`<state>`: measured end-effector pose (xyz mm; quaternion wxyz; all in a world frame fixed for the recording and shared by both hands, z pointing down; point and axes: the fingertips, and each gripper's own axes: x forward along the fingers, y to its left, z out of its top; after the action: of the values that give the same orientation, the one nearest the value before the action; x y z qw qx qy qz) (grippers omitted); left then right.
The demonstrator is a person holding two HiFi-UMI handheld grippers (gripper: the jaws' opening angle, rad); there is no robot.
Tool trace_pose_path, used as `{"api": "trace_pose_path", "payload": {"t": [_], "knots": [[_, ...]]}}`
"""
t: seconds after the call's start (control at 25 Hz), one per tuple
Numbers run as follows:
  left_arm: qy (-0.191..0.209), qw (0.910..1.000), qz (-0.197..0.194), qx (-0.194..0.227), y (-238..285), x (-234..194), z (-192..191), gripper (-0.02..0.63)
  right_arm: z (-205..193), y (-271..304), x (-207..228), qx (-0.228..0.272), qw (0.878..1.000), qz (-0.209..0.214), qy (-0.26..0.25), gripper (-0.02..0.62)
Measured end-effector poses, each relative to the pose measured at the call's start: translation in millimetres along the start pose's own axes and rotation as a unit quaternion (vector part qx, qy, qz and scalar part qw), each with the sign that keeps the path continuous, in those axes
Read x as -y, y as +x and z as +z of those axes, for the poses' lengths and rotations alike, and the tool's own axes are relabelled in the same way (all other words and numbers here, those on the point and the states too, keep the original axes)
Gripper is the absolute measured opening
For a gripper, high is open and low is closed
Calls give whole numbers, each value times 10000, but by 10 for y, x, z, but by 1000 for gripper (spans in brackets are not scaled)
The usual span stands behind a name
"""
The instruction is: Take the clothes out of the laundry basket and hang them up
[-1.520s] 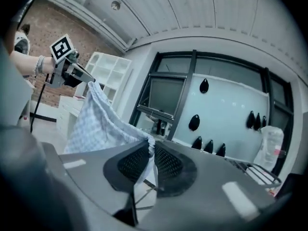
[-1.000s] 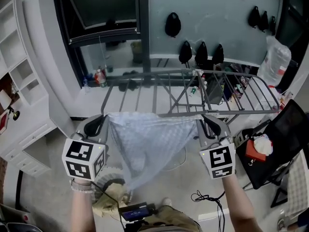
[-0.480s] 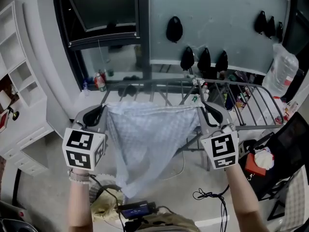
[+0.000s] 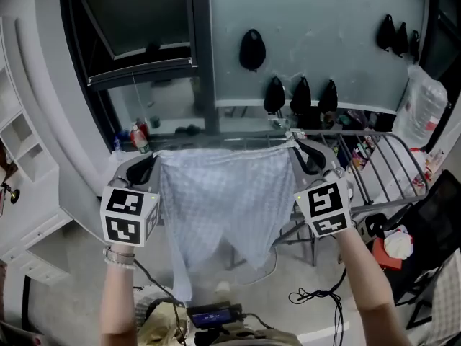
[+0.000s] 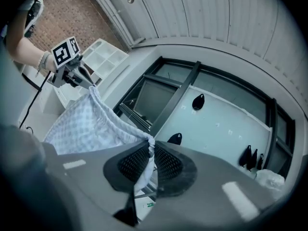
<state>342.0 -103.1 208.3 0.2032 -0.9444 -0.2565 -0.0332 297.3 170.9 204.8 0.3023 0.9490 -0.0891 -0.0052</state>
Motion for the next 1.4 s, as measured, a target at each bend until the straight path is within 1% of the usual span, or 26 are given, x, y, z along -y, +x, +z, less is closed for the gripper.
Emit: {"api": "trace_pose_path", "payload": {"t": [0.28,0.56,0.72,0.84,1.0,1.08,1.2,1.32,1.4], "knots": [[128,9994,-267,-177,1192,-460,-138,5,-338,1209,203,-529,9986,-23,-55,35],[138,9974,-491,-501,2413,-899,-446,5,-719,2462,338,-1057,9941,-31,-251,35],[187,9967,-512,-596,3036,-1168,-559,3,-897,3130,411,-1252,9915,-31,-355,35],[138,9970,-502,-575,3458,-1370,-566,5,-973,3582,514,-1323,9901,-69,-472,35],[173,9977,-403,-511,3922,-1618,-500,3,-1028,4105,658,-1350,9900,-122,-396,35],[178,9976,-380,-545,4125,-1698,-536,5,-1094,4322,677,-1394,9896,-81,-357,35],[184,9957,-451,-786,4434,-1701,-820,5,-1351,4599,559,-1621,9862,168,-277,35],[236,9911,-661,-1127,4692,-1551,-1291,5,-1783,4772,318,-1981,9788,431,-279,35],[159,9879,-782,-1326,4830,-1418,-1592,5,-2090,4833,146,-2239,9723,595,-299,35]]}}
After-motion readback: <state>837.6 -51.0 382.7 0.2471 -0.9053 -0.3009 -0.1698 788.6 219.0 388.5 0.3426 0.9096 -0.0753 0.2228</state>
